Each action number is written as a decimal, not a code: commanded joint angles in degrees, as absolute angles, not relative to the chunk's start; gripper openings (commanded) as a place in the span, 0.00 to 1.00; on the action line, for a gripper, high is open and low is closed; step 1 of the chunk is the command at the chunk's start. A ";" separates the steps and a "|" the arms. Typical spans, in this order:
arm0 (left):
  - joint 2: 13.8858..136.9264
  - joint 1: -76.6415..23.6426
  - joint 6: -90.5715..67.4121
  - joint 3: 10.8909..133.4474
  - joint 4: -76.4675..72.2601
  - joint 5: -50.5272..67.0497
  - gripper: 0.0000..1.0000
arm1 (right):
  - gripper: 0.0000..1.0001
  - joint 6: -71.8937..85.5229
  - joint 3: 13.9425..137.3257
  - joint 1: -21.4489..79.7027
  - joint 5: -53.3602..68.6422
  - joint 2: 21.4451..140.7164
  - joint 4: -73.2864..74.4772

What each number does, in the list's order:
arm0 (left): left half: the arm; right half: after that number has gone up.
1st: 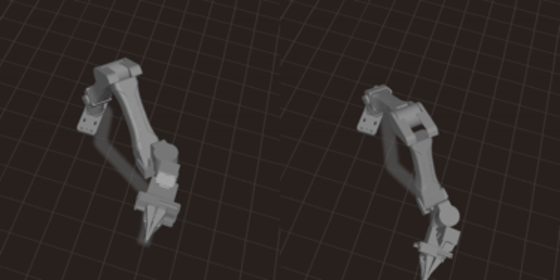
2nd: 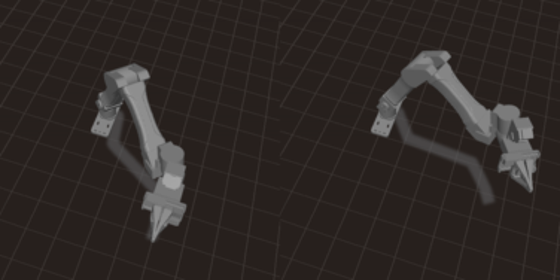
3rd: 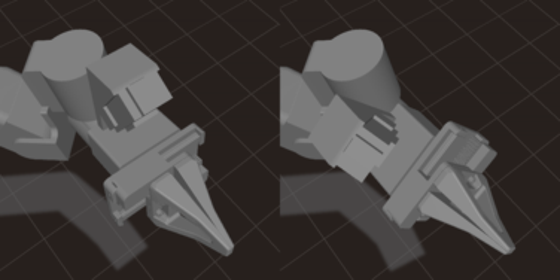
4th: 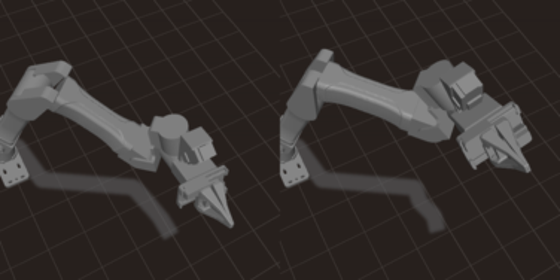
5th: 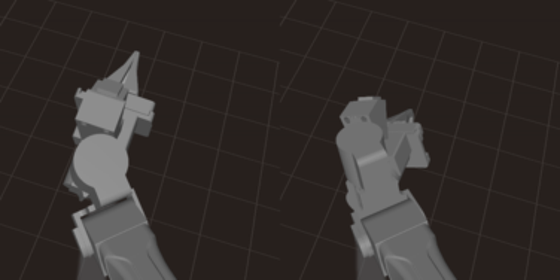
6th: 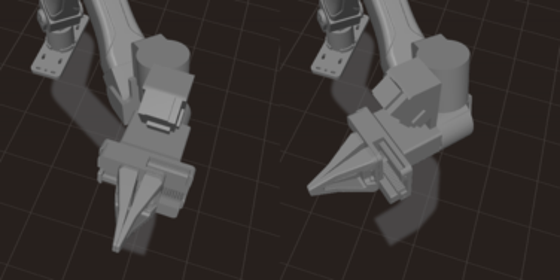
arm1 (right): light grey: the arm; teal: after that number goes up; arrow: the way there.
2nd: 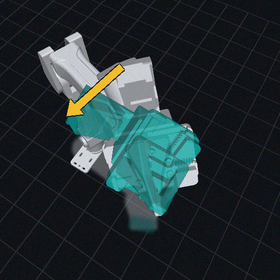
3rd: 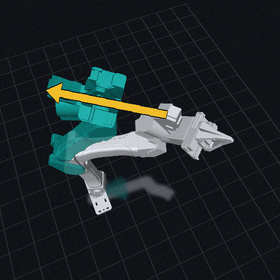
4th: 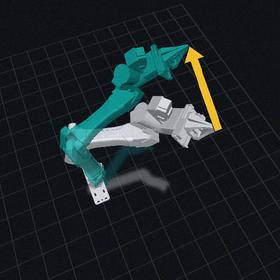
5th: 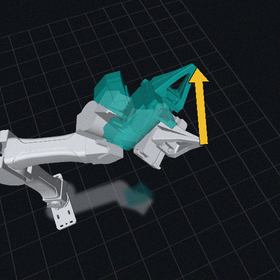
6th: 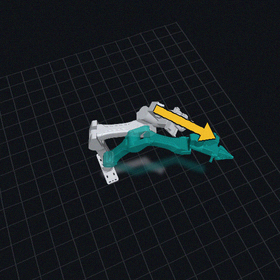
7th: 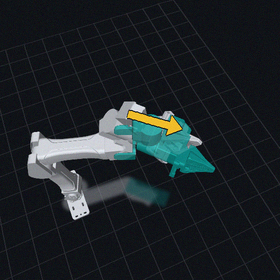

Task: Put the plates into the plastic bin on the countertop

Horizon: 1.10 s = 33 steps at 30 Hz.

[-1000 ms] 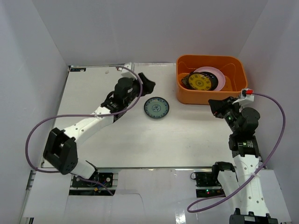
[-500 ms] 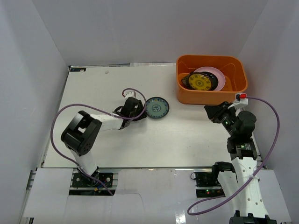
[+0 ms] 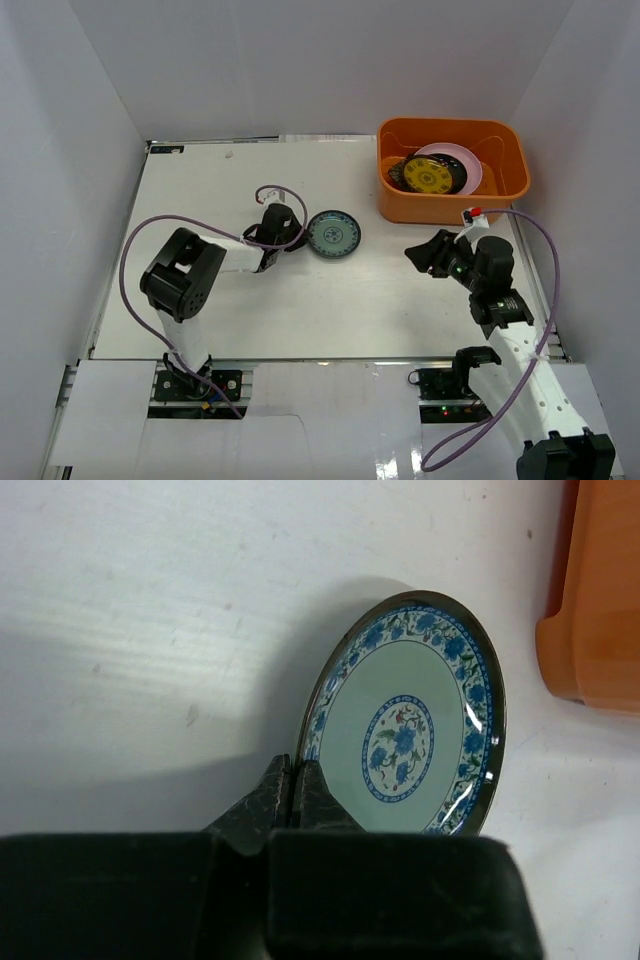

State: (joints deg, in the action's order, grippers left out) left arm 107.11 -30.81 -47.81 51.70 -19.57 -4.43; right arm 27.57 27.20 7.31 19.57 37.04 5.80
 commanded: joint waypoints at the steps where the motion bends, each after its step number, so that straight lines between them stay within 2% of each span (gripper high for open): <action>1: 99.77 -30.59 -47.20 46.42 -19.15 -4.14 0.00 | 0.53 24.79 28.21 11.84 19.59 39.89 2.11; 2: 95.84 -30.59 -47.28 42.93 -19.94 -2.04 0.00 | 0.62 23.39 29.00 13.00 19.69 41.21 2.11; 4: 91.87 -30.76 -48.33 39.57 -21.88 -0.10 0.00 | 0.73 21.98 30.14 16.86 18.46 45.60 2.63; 5: 89.93 -31.20 -48.51 38.16 -22.23 2.09 0.00 | 0.83 21.45 31.10 18.09 17.85 47.01 2.72; 7: 85.09 -31.81 -48.43 34.99 -22.33 5.00 0.00 | 0.90 20.74 31.55 21.26 15.83 50.79 1.59; 9: 80.96 -33.13 -48.51 32.71 -22.15 7.20 0.00 | 0.94 21.35 31.55 23.20 15.99 54.04 -1.21; 13: 76.73 -35.33 -50.18 29.80 -23.99 10.28 0.00 | 0.94 23.73 31.20 25.57 17.66 58.70 -6.32; 18: 74.54 -37.00 -50.18 30.41 -23.73 13.00 0.00 | 0.83 26.45 32.43 27.33 22.23 63.37 -10.37; 19: 73.84 -37.09 -50.36 30.41 -23.64 13.44 0.00 | 0.70 27.15 32.69 27.33 21.80 63.80 -10.72; 21: 71.82 -37.18 -50.54 30.32 -23.38 13.80 0.00 | 0.58 27.51 33.13 27.33 19.44 63.90 -10.29; 22: 69.46 -37.18 -50.36 30.58 -23.03 13.62 0.00 | 0.29 27.86 34.00 27.33 18.81 63.72 -9.76; 23: 68.30 -37.18 -49.49 30.93 -21.37 13.36 0.04 | 0.15 28.12 34.45 27.25 17.68 63.20 -9.67; 24: 67.25 -37.18 -48.96 31.37 -20.14 13.27 0.11 | 0.08 28.47 34.80 27.25 17.14 62.58 -9.84; 25: 64.97 -37.18 -48.35 31.81 -19.00 13.01 0.33 | 0.08 28.82 36.02 27.25 16.36 61.36 -10.10; 27: 62.50 -37.18 -47.38 32.43 -16.01 13.01 0.60 | 0.08 28.48 38.39 26.81 13.46 60.47 -8.97; 28: 59.79 -37.18 -47.03 32.43 -14.95 12.75 0.85 | 0.08 27.61 41.71 25.50 12.32 59.69 -8.09; 29: 58.46 -37.18 -46.50 32.52 -12.42 12.57 0.96 | 0.08 27.08 43.57 24.53 9.96 59.50 -6.35; 33: 50.12 -37.27 -41.06 34.36 -1.34 9.50 0.98 | 0.08 25.93 52.19 15.93 0.46 60.11 -3.43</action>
